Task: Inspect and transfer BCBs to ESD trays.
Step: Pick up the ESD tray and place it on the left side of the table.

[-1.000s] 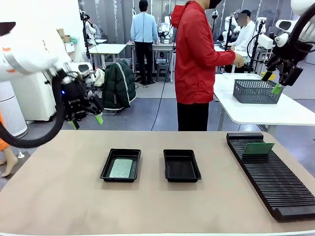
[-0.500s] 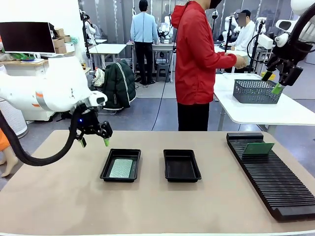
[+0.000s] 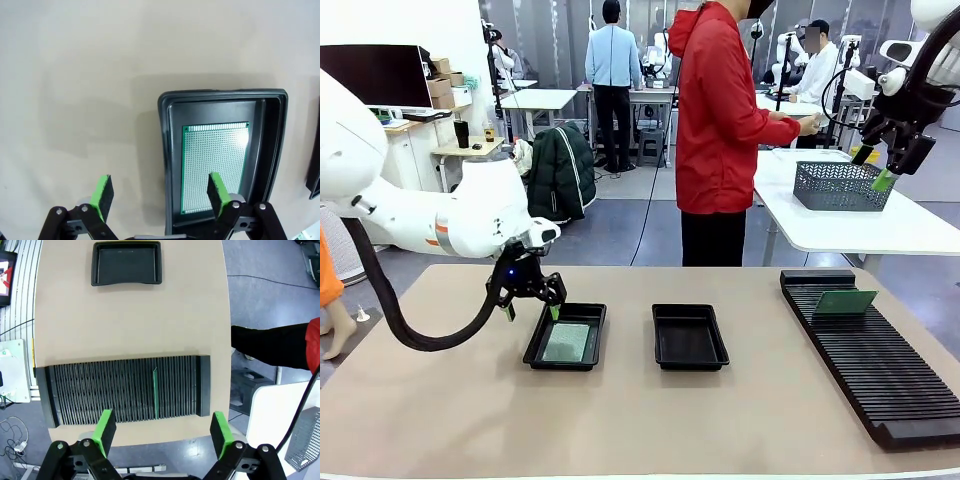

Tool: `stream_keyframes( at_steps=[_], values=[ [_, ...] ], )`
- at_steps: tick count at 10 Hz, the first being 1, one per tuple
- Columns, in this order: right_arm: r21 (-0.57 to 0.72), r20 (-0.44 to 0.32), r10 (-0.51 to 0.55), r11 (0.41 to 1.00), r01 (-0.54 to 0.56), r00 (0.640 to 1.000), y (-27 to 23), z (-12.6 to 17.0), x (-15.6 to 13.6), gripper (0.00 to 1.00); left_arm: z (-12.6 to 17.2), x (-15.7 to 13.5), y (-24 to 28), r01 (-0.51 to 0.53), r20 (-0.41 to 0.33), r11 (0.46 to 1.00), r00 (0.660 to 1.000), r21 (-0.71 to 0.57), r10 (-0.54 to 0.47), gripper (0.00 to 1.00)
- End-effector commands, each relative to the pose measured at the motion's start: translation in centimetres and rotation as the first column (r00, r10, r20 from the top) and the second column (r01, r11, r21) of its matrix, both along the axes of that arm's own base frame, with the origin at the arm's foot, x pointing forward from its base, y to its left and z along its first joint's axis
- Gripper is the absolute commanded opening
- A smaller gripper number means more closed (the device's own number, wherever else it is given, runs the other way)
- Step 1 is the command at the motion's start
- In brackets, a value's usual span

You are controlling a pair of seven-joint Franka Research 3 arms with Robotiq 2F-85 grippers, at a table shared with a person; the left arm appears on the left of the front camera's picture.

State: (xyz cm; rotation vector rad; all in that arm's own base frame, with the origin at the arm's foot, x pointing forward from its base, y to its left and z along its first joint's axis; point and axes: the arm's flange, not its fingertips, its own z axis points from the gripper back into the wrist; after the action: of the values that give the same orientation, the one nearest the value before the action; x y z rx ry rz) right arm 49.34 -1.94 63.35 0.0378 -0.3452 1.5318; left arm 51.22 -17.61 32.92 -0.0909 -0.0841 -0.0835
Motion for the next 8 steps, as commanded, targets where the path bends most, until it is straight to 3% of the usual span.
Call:
stream_keyframes(
  at_steps=[1, 4, 5, 8],
  values=[
    [0.0, -0.001, -0.002, 1.0, 0.002, 1.0, -0.13, -0.04, 0.01, 1.0, -0.67, 0.39, -0.73, 0.001, -0.004, 1.0, 1.0, 0.03, -0.001, 1.0],
    [0.0, -0.001, -0.002, 1.0, 0.002, 1.0, -0.13, -0.04, 0.01, 1.0, -1.3, 0.51, -1.01, 0.01, -0.018, 0.998, 1.0, 0.069, -0.009, 1.0],
    [0.0, -0.001, -0.002, 1.0, 0.002, 1.0, -0.13, -0.04, 0.01, 1.0, -1.34, 0.0, -0.88, 0.022, -0.024, 1.0, 0.999, 0.008, -0.021, 1.0],
    [0.0, -0.001, -0.002, 1.0, 0.002, 1.0, -0.13, -0.04, 0.01, 1.0, -1.34, 0.0, -0.88, 0.022, -0.024, 1.0, 0.999, 0.008, -0.021, 1.0]
  ],
)
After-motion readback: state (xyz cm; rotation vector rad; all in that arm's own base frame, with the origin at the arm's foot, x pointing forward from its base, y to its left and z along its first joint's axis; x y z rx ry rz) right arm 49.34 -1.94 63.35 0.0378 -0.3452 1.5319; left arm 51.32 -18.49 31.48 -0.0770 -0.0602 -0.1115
